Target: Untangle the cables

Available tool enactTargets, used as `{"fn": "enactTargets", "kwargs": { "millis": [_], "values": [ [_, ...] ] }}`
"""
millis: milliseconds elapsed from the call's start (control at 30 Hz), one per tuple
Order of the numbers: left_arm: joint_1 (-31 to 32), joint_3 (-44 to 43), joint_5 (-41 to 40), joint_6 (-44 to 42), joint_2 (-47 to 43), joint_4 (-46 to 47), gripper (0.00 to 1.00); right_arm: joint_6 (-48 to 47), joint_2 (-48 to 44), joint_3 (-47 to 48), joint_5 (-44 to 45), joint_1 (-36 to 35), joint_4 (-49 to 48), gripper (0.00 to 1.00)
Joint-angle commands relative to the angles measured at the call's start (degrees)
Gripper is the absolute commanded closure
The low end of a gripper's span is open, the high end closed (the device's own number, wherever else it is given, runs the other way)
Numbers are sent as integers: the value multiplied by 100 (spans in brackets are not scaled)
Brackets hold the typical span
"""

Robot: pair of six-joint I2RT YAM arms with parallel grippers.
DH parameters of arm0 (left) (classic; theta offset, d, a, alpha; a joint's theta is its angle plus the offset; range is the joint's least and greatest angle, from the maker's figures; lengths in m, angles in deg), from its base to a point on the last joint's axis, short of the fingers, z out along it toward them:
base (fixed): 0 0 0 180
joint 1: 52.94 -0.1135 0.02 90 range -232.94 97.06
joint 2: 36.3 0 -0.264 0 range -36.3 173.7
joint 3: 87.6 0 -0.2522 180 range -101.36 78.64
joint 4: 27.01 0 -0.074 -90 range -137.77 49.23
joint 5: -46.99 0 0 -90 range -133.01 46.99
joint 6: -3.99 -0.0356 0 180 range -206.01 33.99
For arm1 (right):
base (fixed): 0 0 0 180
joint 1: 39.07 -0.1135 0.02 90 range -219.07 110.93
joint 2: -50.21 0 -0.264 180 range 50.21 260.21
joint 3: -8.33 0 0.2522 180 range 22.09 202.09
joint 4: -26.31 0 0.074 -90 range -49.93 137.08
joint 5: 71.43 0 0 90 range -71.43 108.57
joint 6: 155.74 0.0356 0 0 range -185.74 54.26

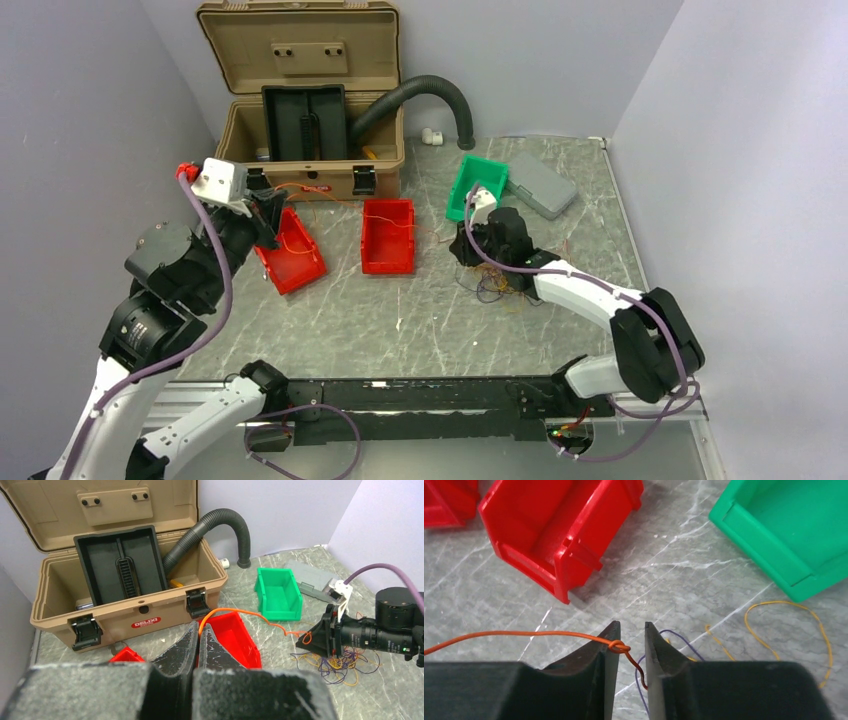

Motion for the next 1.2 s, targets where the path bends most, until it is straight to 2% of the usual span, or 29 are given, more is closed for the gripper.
{"fn": "enactTargets", "kwargs": {
  "millis": [0,100,267,533,667,767,1000,1033,1067,1167],
  "values": [
    [-23,129,-51,11,7,0,100,148,-601,190,458,-18,-479,79],
    [-21,469,205,236,95,79,100,80,-1009,372,496,-19,-205,90],
    [-24,1027,1222,808,510,382,100,124,-1607,545,159,-28,110,98],
    [-20,1664,3579,1233,1323,2133,100,489,-1858,394,-751,-26,372,100],
    [67,1876,4538,1554,1899,3065,94,769,-1941,221,-1126,-26,198,100],
    [299,1870,4617,1542,2223,3507,89,909,-1994,146,-1368,-20,75,100],
    [612,1638,4621,1368,2824,3716,76,936,-2032,239,-1778,-25,171,100],
    [624,1616,4679,1368,2898,3749,74,924,-2408,252,-1798,-31,192,100],
    [640,1600,4721,1376,2965,3779,72,922,-2095,261,-1831,-25,200,100],
    [662,1582,4810,1410,3136,3890,69,935,-2066,309,-1930,-27,230,100]
  ]
}}
